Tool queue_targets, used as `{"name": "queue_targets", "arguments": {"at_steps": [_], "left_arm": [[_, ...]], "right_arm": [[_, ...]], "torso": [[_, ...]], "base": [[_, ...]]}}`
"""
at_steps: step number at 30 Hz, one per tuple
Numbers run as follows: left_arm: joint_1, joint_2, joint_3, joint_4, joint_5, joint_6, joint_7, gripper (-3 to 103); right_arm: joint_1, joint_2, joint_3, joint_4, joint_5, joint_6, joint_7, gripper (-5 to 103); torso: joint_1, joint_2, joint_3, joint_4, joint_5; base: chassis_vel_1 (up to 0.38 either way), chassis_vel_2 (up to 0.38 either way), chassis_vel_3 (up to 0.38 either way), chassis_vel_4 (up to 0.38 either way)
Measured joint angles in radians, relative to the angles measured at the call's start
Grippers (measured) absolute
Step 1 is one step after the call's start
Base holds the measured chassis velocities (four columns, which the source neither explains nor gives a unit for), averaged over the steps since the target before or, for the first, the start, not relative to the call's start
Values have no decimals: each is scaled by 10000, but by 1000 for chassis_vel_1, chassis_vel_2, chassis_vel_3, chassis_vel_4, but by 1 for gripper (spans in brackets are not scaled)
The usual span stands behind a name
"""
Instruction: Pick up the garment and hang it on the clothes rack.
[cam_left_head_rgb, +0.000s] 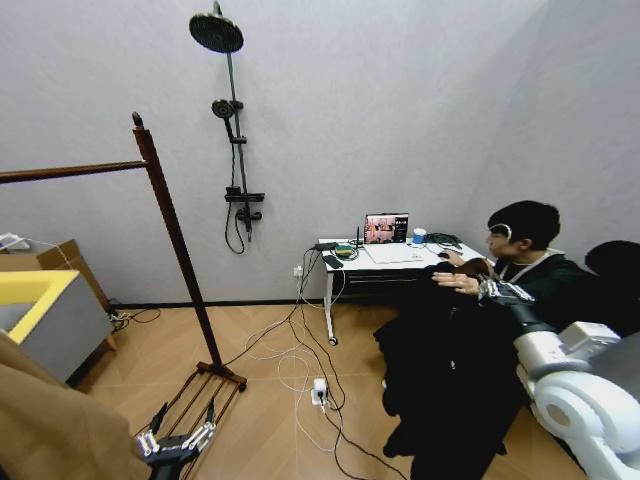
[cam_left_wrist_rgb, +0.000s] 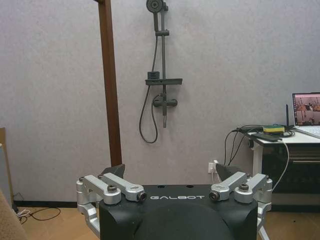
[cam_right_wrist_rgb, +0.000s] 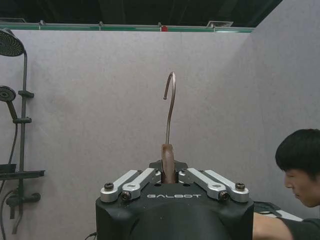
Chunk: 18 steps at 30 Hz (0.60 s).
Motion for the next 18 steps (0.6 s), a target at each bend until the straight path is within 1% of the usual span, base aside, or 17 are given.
{"name": "queue_targets", "arguments": {"at_steps": [5,7,11,12,13,14,16,17,18], "left_arm": [[0,0,0,0,0,0,0,100],[0,0,0,0,0,0,0,100],[0,0,0,0,0,0,0,100],[0,0,0,0,0,0,0,100],[0,0,0,0,0,0,0,100],[0,0,0,0,0,0,0,100],[0,0,0,0,0,0,0,100],[0,0,0,0,0,0,0,100],[0,0,0,0,0,0,0,100]], "right_arm": [[196,-16,-349,-86,241,143,-298,10],[584,-54,-758,-266,362,244,-568,10],[1066,-151,-1171,-494,467,298,-739,10],[1485,-221,-1519,-698,483,310,-799,10],[1485,-221,-1519,-698,483,310,-799,10],[1732,-240,-1743,-825,482,316,-809,10],[2336,-230,-2403,-1179,400,355,-816,10],[2336,-230,-2403,-1179,400,355,-816,10],[2659,-166,-2799,-1377,329,408,-802,10]], "torso": [[0,0,0,-1,0],[0,0,0,-1,0],[0,-1,0,1,-1],[1,0,0,2,-1],[1,0,0,2,-1],[0,0,0,1,-1],[0,0,1,2,-1],[0,0,1,2,-1],[0,-1,1,2,-1]], "base": [[0,0,0,0],[0,0,0,0],[0,0,0,0],[0,0,0,0],[0,0,0,0],[0,0,0,0],[0,0,0,0],[0,0,0,0],[0,0,0,0]]}}
